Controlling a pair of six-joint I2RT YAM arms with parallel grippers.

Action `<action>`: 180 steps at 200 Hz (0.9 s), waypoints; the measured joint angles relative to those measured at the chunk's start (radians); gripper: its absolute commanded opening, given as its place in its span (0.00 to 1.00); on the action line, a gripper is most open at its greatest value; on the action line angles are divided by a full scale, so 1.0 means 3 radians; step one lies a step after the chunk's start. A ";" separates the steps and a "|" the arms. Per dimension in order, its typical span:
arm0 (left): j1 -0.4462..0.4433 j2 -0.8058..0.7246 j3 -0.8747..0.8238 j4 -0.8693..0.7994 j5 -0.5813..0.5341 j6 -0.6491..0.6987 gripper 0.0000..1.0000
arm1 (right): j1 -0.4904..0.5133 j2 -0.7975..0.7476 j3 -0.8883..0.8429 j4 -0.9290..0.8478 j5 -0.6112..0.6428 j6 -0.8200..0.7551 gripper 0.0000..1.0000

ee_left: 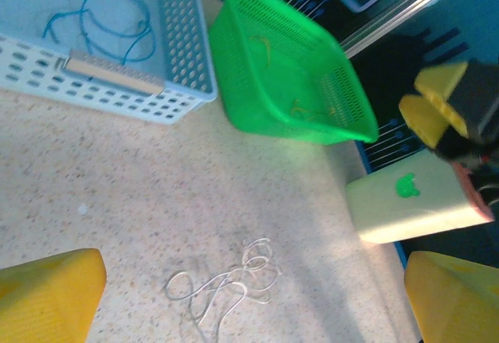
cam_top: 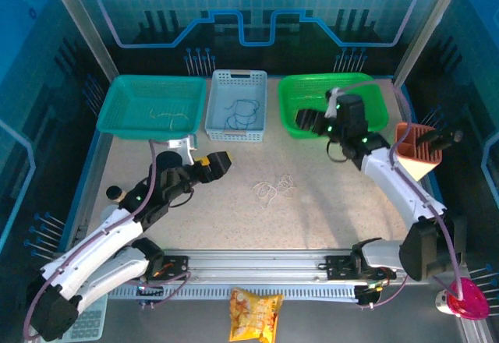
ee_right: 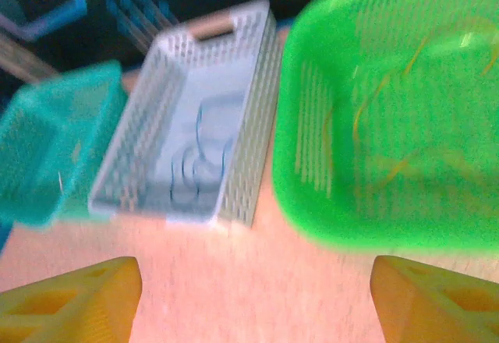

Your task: Untangle the cables

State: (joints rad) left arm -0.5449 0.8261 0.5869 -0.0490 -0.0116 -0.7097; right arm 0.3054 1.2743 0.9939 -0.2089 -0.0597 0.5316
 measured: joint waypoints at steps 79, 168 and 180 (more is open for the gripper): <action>0.0000 0.0343 0.0000 -0.0113 0.0008 -0.0252 0.99 | 0.0594 -0.0415 -0.1077 -0.0272 0.0262 0.0084 0.75; -0.0128 0.0753 0.0000 0.0043 0.0094 -0.0443 0.99 | 0.0684 -0.0106 -0.1310 0.0008 0.0134 0.0331 0.52; -0.0159 0.0811 0.0001 0.0090 0.0094 -0.0462 0.99 | 0.0702 -0.0013 -0.1310 0.0053 0.0125 0.0334 0.48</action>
State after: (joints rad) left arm -0.5926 1.0695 0.5873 -0.0219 0.0166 -0.8482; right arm 0.5159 1.2705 0.6010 -0.1928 -0.0223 0.6319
